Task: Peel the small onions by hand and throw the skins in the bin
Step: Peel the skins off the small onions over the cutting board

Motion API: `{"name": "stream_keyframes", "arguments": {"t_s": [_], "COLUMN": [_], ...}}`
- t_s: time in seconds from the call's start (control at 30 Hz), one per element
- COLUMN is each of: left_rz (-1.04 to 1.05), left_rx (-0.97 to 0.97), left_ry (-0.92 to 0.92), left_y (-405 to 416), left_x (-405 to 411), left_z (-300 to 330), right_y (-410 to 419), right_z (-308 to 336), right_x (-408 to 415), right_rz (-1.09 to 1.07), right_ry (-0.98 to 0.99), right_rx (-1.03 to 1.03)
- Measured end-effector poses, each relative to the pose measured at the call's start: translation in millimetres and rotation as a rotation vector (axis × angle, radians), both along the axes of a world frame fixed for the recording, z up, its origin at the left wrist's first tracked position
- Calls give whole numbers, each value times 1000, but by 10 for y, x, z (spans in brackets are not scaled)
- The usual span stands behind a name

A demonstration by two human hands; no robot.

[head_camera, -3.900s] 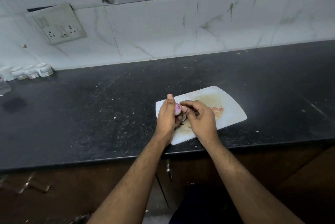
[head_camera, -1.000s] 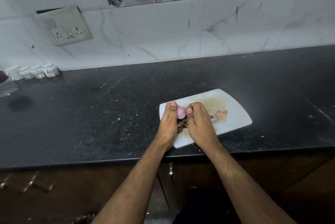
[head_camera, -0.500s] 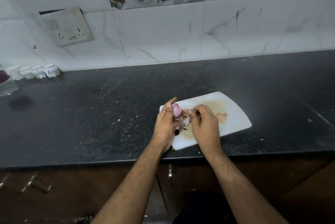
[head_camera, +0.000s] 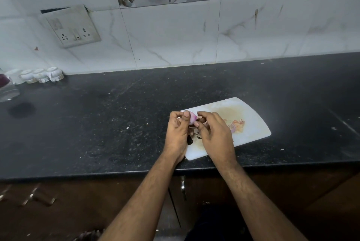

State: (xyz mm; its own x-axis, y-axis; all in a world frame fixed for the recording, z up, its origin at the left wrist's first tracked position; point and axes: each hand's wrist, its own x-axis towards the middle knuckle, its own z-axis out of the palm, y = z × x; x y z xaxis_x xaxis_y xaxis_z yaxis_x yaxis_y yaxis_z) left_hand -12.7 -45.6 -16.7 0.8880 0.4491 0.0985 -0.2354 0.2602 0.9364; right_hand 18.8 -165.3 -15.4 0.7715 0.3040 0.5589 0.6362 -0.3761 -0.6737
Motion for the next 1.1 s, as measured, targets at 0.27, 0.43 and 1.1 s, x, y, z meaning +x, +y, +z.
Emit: {"name": "stream_keyframes", "arguments": {"t_s": [0.27,0.43,1.1], "left_rz": [-20,45,149], "left_rx": [118,139,522], "left_ry": [8,24,97], "left_y": [1,-15,-26], "left_x": [14,6,-12], "left_z": [-31,-23,-4], "right_y": [-8,-9,115], "right_z": [-9,-60,-61], "right_x": [29,-3,-3], "right_rz": [-3,-41,-177], "right_ry": [22,-50,-213], "right_rx": [75,-66,-458]}}
